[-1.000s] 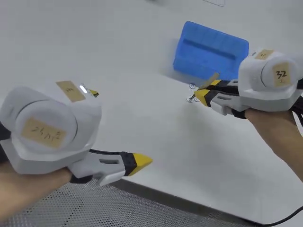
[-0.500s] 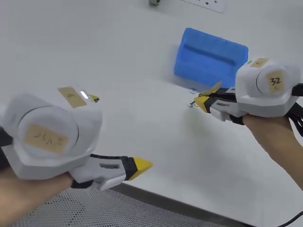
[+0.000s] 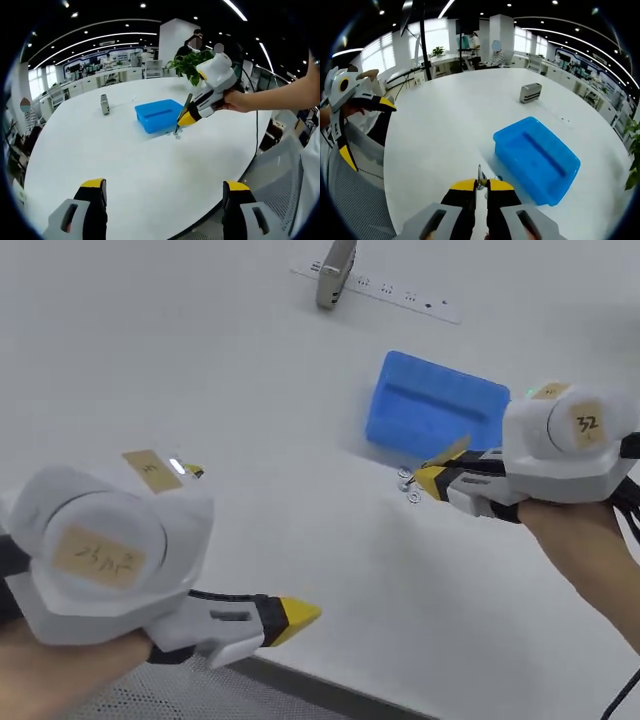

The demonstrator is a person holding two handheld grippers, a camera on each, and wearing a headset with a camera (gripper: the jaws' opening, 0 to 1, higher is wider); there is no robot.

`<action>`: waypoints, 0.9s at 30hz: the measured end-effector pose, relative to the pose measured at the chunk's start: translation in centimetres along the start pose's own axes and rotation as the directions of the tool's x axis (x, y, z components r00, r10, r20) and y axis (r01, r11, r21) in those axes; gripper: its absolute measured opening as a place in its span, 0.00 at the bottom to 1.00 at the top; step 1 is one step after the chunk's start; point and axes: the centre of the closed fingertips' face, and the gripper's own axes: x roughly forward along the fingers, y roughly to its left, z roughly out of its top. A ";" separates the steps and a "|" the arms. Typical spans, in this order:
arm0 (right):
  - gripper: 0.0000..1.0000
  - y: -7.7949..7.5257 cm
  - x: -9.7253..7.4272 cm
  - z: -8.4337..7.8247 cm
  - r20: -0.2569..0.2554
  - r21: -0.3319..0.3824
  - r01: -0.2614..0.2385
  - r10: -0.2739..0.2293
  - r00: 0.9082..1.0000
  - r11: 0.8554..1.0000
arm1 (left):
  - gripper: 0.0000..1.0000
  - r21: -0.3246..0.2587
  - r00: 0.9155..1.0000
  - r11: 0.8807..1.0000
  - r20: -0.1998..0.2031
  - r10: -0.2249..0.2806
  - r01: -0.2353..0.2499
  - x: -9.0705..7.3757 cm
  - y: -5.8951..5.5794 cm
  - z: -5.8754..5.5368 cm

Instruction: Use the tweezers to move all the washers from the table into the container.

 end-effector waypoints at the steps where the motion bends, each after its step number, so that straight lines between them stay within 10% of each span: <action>1: 0.02 0.1 -0.2 0.1 0.002 0.006 -0.003 0.003 1.000 1.000 | 0.98 -0.002 1.000 1.000 0.003 0.000 0.000 -0.1 0.0 0.0; 27: 0.02 -1.2 -2.9 3.7 0.011 -0.030 0.045 -0.045 0.999 0.999 | 0.99 -0.009 0.999 1.000 0.022 0.030 -0.030 -1.4 0.2 0.5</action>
